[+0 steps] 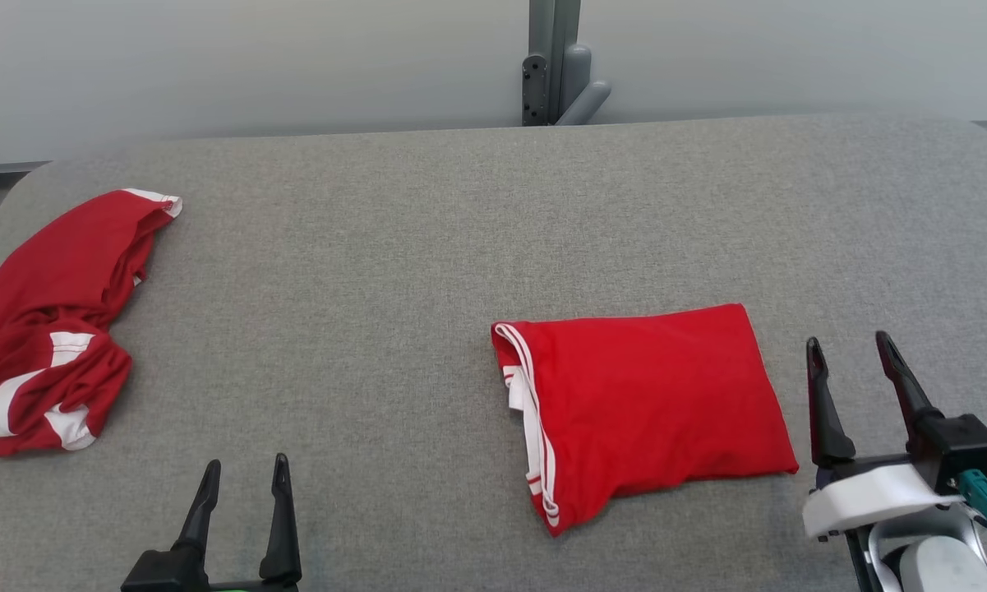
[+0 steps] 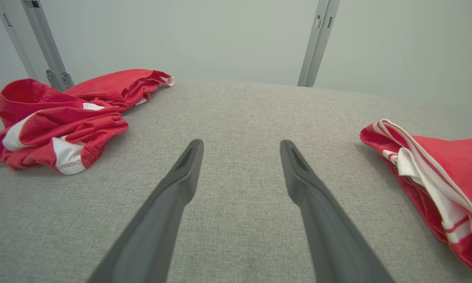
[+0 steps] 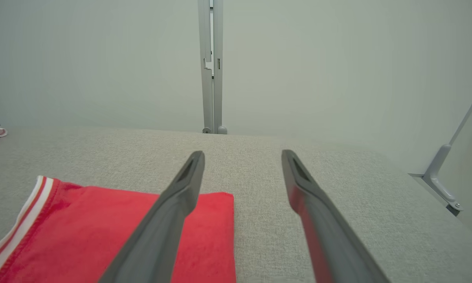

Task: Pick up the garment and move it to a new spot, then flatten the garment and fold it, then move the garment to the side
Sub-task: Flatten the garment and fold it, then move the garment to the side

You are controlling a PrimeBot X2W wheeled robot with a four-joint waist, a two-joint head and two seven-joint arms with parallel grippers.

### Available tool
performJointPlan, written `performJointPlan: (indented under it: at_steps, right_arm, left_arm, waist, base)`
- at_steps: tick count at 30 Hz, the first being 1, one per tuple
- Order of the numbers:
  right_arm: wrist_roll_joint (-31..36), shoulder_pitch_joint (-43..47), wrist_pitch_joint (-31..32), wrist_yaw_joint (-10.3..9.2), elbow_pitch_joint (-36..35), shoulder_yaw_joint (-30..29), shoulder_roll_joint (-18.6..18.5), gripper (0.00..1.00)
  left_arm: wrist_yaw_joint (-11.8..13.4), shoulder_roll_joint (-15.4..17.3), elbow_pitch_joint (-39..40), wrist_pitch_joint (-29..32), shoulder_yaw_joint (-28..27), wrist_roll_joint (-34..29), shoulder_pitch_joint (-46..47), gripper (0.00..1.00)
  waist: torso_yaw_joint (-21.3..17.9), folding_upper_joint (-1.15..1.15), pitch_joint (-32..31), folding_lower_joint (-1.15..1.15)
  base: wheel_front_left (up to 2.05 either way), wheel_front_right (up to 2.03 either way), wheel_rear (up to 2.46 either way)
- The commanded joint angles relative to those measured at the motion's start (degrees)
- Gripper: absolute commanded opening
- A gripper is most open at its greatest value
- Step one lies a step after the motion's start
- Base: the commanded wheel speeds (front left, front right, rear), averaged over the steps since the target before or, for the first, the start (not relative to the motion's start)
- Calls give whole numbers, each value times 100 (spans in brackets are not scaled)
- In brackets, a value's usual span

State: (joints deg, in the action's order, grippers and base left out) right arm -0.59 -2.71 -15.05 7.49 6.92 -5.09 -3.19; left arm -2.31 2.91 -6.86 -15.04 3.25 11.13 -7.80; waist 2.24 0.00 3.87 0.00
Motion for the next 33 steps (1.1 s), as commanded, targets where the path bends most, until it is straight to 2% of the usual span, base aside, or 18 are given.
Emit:
performJointPlan:
  at_steps: [1,11,24,29,31,33]
  right_arm:
    - [76,183,-14,0,-83,-136,14,100]
    - [1,650,-16,-1,-96,-426,25,100]
    - [-52,715,-16,-1,100,-366,27,100]
    - [-380,533,-13,0,516,-291,30,100]
    - [-424,294,324,0,691,-187,23,100]
    - [-317,67,1031,0,720,-110,-3,100]
  left_arm:
    - [-37,7,-13,-16,-42,2,-27,100]
    - [-234,7,-105,-16,-210,-88,-147,100]
    - [-381,7,-156,-16,-322,-186,-164,100]
    - [-391,7,-108,-16,-305,-171,-132,100]
    - [-392,7,-86,-16,-300,-168,-110,100]
    - [-394,7,-71,-16,-294,-165,-68,100]
  waist:
    - [24,0,-29,0]
    - [84,0,-167,0]
    - [95,0,-223,0]
    - [79,0,-185,0]
    - [71,0,-153,0]
    - [68,0,-111,0]
  base:
    - [0,0,0]
    - [0,0,0]
    - [0,0,0]
    - [0,0,0]
    - [0,0,0]
    - [0,0,0]
